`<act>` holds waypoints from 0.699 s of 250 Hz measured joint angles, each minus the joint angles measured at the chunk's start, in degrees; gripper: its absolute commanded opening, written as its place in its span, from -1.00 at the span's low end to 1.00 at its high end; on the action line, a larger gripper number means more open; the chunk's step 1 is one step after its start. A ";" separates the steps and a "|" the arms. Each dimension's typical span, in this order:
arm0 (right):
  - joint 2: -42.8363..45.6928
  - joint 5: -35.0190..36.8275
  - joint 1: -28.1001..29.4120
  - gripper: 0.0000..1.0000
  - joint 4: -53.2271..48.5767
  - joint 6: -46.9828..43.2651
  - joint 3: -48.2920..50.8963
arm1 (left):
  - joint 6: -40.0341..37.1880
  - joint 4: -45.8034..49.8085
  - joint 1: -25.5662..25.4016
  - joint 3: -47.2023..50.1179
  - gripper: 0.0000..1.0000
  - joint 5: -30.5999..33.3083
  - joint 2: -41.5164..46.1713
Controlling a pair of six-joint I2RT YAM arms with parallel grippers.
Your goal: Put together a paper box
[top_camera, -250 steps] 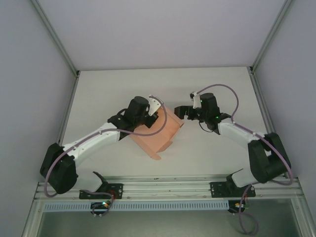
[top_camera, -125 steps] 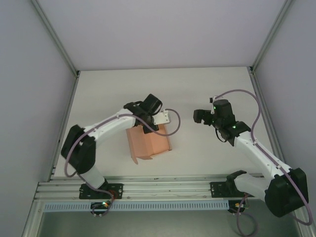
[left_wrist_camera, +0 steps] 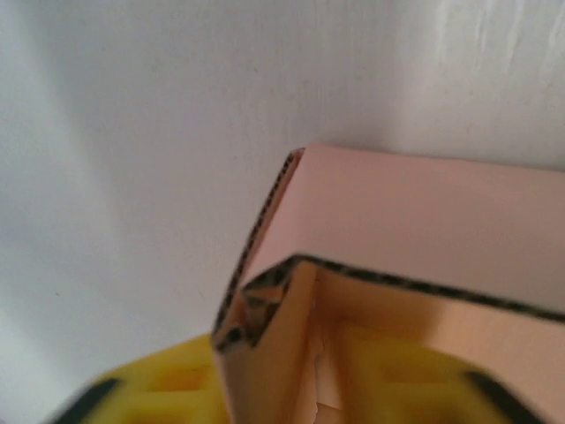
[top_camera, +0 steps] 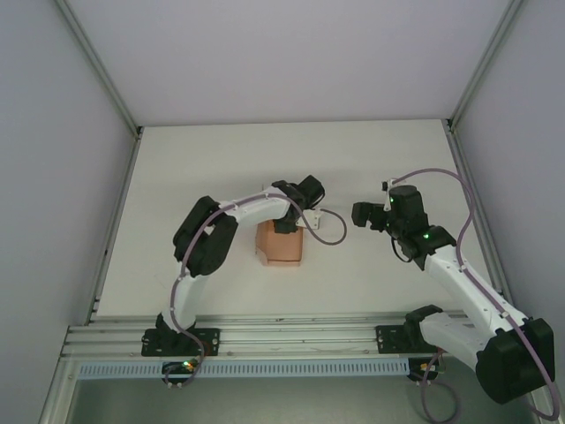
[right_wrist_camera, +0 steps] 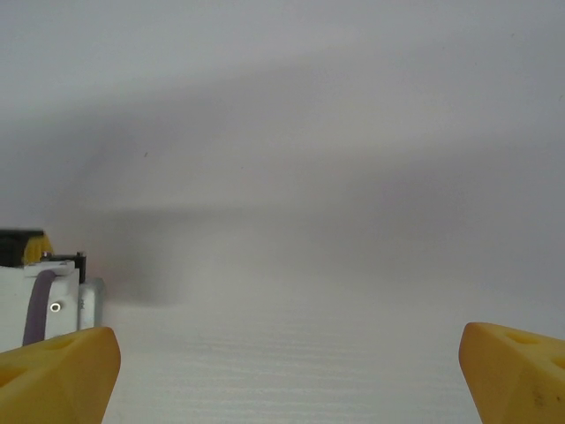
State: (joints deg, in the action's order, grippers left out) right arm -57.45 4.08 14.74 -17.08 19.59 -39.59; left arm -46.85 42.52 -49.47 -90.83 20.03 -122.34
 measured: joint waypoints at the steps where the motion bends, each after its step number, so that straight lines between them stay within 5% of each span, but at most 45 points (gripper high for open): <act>1: 0.00 0.00 0.00 0.99 0.00 0.00 0.02 | 0.00 0.00 0.00 -0.02 0.20 0.02 0.00; 68: 0.00 -3.65 -0.57 0.99 0.11 -1.73 0.13 | -1.55 1.81 -1.66 0.48 0.43 -0.26 6.14; 85: -0.04 -5.40 -0.61 0.99 0.15 -2.62 0.13 | -1.84 2.54 -2.38 0.83 0.99 -1.99 9.75; 135: -2.78 -11.67 -0.59 0.99 1.49 -7.19 -0.02 | 2.62 -1.62 -2.36 4.72 1.00 -8.72 23.91; 175: -10.73 -17.40 2.69 0.99 2.23 -13.51 -4.42 | 17.16 -12.07 3.41 10.73 1.00 -12.13 38.10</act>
State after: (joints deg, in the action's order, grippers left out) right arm -68.18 -13.32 17.43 -14.85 6.09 -44.01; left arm -29.69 30.46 -46.06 -80.09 7.90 -84.25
